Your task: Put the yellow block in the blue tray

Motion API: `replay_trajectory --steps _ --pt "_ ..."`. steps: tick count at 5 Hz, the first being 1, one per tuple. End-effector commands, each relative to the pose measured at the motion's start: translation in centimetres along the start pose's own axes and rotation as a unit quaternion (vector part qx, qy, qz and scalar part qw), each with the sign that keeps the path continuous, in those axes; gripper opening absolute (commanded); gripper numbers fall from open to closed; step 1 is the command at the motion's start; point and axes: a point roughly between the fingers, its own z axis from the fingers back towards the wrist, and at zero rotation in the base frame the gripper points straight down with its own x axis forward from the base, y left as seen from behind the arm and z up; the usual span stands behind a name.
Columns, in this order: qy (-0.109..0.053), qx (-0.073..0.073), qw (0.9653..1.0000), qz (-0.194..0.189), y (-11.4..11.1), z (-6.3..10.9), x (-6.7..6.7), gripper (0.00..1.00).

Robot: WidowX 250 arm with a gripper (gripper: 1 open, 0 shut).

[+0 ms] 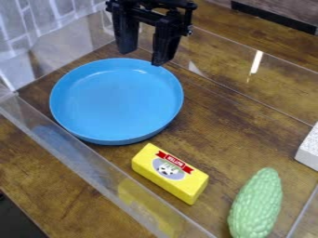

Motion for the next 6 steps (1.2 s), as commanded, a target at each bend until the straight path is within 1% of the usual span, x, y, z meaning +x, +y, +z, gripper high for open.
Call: replay_trajectory --steps 1,2,3,4,5,6 --pt "0.005 -0.002 0.9999 0.015 0.2 -0.6 0.0 1.0" --pt "0.011 -0.003 0.9996 0.028 0.4 -1.2 -0.1 1.0" --pt "0.014 -0.004 0.9996 0.023 -0.6 -1.6 -0.1 0.0" --pt "0.017 -0.005 0.9997 0.019 -1.7 -2.0 -0.1 1.0" --pt "0.013 -0.009 0.9999 -0.006 -3.3 -2.3 -1.2 1.0" --pt "0.002 -0.013 0.9997 -0.02 -4.7 -1.8 -2.7 1.0"
